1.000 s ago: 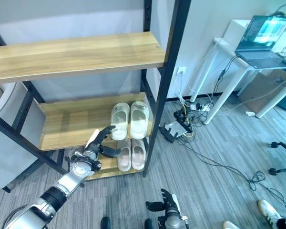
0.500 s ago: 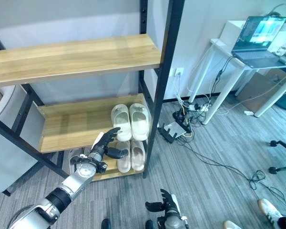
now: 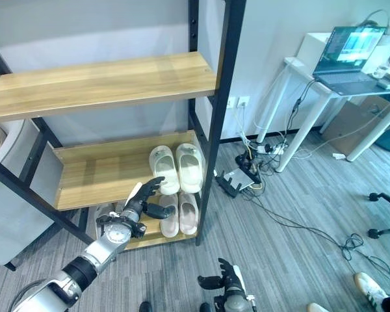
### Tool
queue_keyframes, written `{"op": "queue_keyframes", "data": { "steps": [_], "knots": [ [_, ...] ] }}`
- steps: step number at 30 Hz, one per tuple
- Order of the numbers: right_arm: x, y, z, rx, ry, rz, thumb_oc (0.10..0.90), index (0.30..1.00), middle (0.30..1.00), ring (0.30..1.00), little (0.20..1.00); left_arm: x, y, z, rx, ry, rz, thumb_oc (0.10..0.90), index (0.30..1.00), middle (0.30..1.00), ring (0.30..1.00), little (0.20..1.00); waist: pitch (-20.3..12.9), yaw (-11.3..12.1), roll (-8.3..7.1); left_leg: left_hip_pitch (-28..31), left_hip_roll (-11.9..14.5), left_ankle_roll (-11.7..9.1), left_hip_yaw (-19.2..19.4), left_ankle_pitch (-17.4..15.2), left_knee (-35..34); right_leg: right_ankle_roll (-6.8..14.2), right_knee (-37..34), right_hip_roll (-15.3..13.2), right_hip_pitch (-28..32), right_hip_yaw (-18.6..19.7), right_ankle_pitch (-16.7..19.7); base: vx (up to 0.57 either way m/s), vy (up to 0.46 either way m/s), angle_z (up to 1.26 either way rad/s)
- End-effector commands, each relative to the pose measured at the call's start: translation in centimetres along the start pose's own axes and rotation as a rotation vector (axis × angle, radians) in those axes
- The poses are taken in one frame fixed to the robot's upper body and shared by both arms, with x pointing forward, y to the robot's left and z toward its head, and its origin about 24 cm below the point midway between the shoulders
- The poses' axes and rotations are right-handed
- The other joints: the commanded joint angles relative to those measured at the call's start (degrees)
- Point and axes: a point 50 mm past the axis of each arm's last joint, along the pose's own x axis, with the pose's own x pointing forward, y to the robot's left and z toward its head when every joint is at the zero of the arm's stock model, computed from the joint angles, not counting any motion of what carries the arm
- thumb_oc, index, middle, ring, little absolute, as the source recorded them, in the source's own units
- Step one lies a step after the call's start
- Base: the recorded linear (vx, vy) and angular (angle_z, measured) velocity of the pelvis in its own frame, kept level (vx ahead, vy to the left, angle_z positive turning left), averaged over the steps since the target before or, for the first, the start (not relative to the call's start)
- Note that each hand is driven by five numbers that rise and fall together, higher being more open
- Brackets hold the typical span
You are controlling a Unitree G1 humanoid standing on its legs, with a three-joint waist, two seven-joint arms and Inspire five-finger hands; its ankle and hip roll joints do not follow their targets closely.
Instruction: Arrange the slippers neatly on the shoe rack.
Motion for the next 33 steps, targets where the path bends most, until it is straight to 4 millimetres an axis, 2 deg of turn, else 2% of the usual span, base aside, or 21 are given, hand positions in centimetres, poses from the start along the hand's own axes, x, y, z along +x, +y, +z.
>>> {"op": "queue_keyframes", "data": {
  "steps": [1, 10, 17, 18, 19, 20, 22, 24, 26, 33],
  "knots": [
    [0.6, -0.2, 1.7, 0.029, -0.058, -0.031, 0.8, 0.9, 0.9, 0.9, 0.9, 1.6, -0.6, 6.2, 0.014, -0.265, -0.042, 0.8, 0.9, 0.9, 0.9, 0.9, -0.6, -0.2, 0.93, 4.1, -3.0, 0.7, 0.6, -9.6, 0.5, -0.1, 0.7, 2.3, -0.3, -0.7, -5.5, 0.0, -0.026, 0.03],
    [0.3, -0.1, 0.8, 0.031, -0.042, -0.024, 0.8, 0.9, 0.9, 0.9, 0.9, 1.4, 2.2, 7.6, 0.177, -0.354, 0.042, 0.8, 0.9, 0.9, 0.9, 0.9, -1.1, 0.5, 1.17, 4.4, -3.0, 0.6, 0.2, -9.6, 0.5, -0.1, 0.7, 2.4, 0.2, -1.2, -5.6, 0.0, -0.01, 0.03],
    [0.3, 0.0, 0.8, 0.033, -0.041, -0.025, 0.8, 0.9, 0.9, 0.9, 0.9, 1.2, 3.0, 8.7, 0.221, -0.411, 0.07, 0.8, 0.9, 0.9, 0.9, 0.9, -1.4, 0.7, 1.21, 4.2, -3.1, 0.5, 0.0, -8.8, 0.5, -0.2, 0.7, 2.3, 0.3, -1.8, -5.3, -0.02, -0.01, 0.01],
    [-0.8, -0.4, -2.1, 0.031, 0.008, -0.001, 0.8, 0.9, 0.9, 0.9, 0.9, 1.1, 4.2, 8.8, 0.225, -0.424, 0.122, 0.8, 0.9, 0.9, 0.9, 0.9, -1.3, 0.1, 1.3, 4.1, -3.1, 0.4, 0.1, -8.8, 0.5, -0.1, 0.7, 2.3, 0.1, -1.5, -5.1, -0.02, -0.011, 0.05],
    [-0.9, -0.4, -2.2, 0.03, 0.01, -0.001, 0.8, 0.9, 0.9, 0.9, 0.9, 1.1, 4.1, 8.7, 0.223, -0.422, 0.121, 0.8, 0.9, 0.9, 0.9, 0.9, -1.4, 0.1, 1.37, 4.4, -3.1, 0.4, 0.1, -9.4, 0.5, -0.1, 0.7, 2.3, 0.4, -1.5, -5.6, -0.07, -0.02, 0.04],
    [-1.8, -3.4, -1.3, 0.042, -0.11, -0.009, 0.8, 0.9, 0.9, 0.9, 0.9, 0.5, 6.1, 9.2, 0.252, -0.456, 0.165, 0.8, 0.9, 0.9, 0.9, 0.9, -0.8, -1.2, 0.85, 4.0, -3.0, 0.3, 0.8, -8.8, 0.5, 0.0, 0.7, 2.3, -0.3, -1.1, -4.8, -0.09, -0.031, -0.06],
    [-2.8, -5.0, -1.6, 0.036, -0.15, -0.013, 0.8, 0.9, 0.9, 0.9, 0.9, 0.0, 7.4, 9.1, 0.302, -0.459, 0.197, 0.8, 0.9, 0.9, 0.9, 0.9, -0.7, -1.6, 0.64, 4.2, -2.9, 0.2, 1.0, -9.4, 0.5, 0.1, 0.8, 2.5, -0.1, -1.1, -5.2, -0.08, -0.04, -0.08],
    [-3.1, -5.2, -1.9, 0.029, -0.152, -0.008, 0.8, 0.9, 0.9, 0.9, 0.9, -0.3, 7.8, 8.6, 0.31, -0.447, 0.208, 0.8, 0.9, 0.9, 0.9, 0.9, -0.6, -1.6, 0.45, 4.3, -2.8, 0.2, 1.0, -9.4, 0.5, 0.1, 1.0, 2.4, 0.1, -1.3, -5.2, -0.05, -0.039, 0.0],
    [-3.1, -5.1, -2.2, 0.031, -0.135, -0.009, 0.8, 0.9, 0.9, 0.9, 0.9, -0.8, 7.9, 8.1, 0.245, -0.441, 0.204, 0.8, 0.9, 0.9, 0.9, 0.9, -0.8, -1.3, 0.42, 4.7, -2.8, 0.2, 0.9, -9.3, 0.5, 0.0, 1.1, 2.5, 0.5, -1.5, -5.4, -0.05, -0.042, 0.0],
    [-2.2, -4.8, -3.1, -0.007, -0.055, -0.041, 0.8, 0.9, 0.9, 0.9, 0.9, -3.1, 8.1, 8.8, 0.154, -0.529, 0.162, 0.8, 0.9, 0.9, 0.9, 0.9, -1.8, 0.7, 0.57, 5.7, -2.9, 0.4, -0.3, -8.7, 0.5, -0.4, 1.3, 2.6, 2.0, -2.7, -5.7, -0.06, -0.03, 0.07]
  ]
}}
